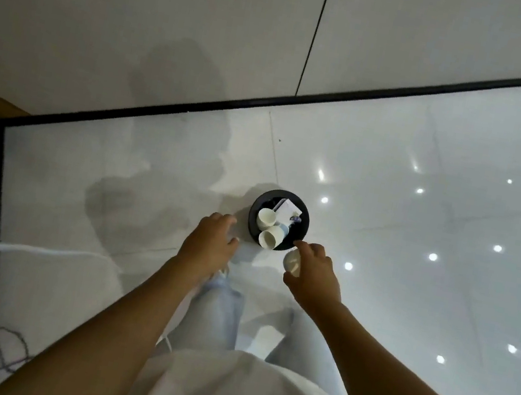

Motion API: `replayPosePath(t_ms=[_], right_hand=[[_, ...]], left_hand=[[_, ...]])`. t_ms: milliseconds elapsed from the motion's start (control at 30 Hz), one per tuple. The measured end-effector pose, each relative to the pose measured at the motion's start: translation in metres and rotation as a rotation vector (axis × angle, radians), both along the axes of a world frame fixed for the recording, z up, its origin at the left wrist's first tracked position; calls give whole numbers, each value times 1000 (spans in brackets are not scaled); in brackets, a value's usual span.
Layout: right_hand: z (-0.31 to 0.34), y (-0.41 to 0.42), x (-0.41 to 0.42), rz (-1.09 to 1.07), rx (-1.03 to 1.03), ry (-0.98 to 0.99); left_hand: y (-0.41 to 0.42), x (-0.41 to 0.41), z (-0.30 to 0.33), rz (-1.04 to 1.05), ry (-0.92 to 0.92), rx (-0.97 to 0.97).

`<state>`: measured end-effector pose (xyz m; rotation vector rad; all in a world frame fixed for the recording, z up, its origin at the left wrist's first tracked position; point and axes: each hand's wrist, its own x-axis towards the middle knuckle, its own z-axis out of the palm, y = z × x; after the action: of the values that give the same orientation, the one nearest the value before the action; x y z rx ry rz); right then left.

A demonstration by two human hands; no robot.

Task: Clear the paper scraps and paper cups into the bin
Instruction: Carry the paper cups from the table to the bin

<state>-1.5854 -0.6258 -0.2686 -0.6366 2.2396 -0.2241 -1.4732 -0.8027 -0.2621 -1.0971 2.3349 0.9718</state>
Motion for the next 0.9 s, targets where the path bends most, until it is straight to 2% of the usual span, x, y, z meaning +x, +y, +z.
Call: replayPosePath(t_ms=[167, 300, 600, 900], right_hand=[[-36, -25, 30, -142, 11, -4], [-80, -38, 43, -183, 41, -22], [-239, -56, 55, -216, 11, 34], [-357, -58, 58, -165, 2, 278]], left_hand=[[-34, -3, -39, -131, 16, 29], [-43, -4, -84, -82, 39, 35], [-43, 8, -228, -94, 102, 5], [-39, 33, -321, -122, 144, 16]])
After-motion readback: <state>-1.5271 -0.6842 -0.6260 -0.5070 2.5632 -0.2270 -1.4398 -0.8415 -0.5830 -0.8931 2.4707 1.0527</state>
